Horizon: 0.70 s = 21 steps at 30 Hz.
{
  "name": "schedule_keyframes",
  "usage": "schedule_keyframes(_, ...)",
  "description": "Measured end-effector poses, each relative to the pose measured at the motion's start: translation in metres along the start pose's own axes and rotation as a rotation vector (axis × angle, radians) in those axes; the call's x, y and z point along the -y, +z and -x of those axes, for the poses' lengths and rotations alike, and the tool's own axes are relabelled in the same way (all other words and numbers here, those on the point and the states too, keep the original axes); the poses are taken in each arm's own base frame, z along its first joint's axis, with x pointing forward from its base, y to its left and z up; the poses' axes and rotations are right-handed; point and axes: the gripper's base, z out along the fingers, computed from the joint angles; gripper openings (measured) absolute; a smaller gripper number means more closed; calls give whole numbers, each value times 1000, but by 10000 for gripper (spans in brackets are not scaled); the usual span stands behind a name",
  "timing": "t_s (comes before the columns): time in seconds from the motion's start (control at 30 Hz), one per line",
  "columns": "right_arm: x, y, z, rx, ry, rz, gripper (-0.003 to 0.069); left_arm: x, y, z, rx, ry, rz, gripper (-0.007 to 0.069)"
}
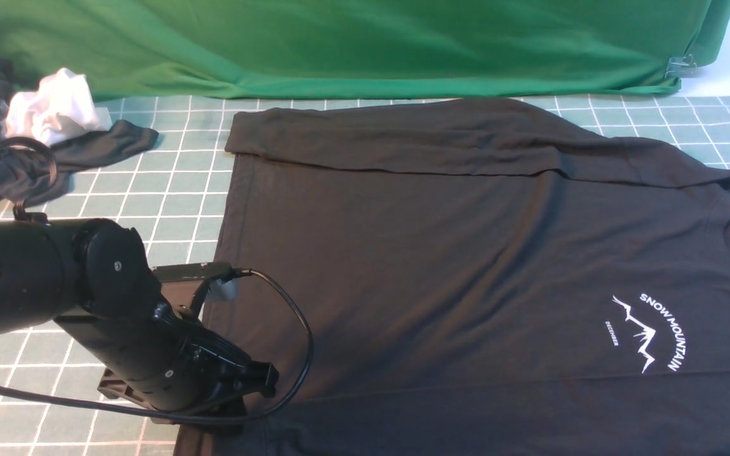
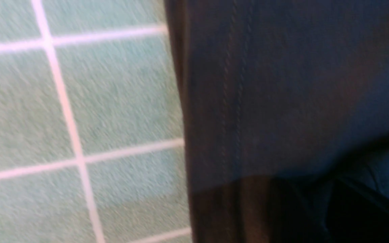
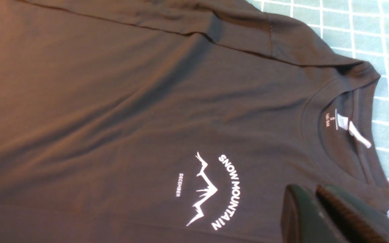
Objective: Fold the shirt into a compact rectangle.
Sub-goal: 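Grasp the left edge of the dark T-shirt lying flat on the table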
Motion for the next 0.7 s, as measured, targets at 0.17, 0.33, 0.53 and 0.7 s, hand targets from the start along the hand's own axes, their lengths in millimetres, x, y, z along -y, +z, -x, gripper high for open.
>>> schedule_keyframes(0.17,0,0,0,-1,-7,-3,74,1,0,-1,-16,-10,-10,13)
schedule_keyframes(0.33,0,0,0,-1,-10,-4,86,2,0,-6,-61,-7,-17,13)
schedule_keyframes(0.53,0,0,0,-1,-11,-5,89,2,-1,-5,-64,-6,-17,13)
schedule_keyframes(0.7,0,0,0,-1,-11,-5,92,3,-4,-5,-93,8,-13,15)
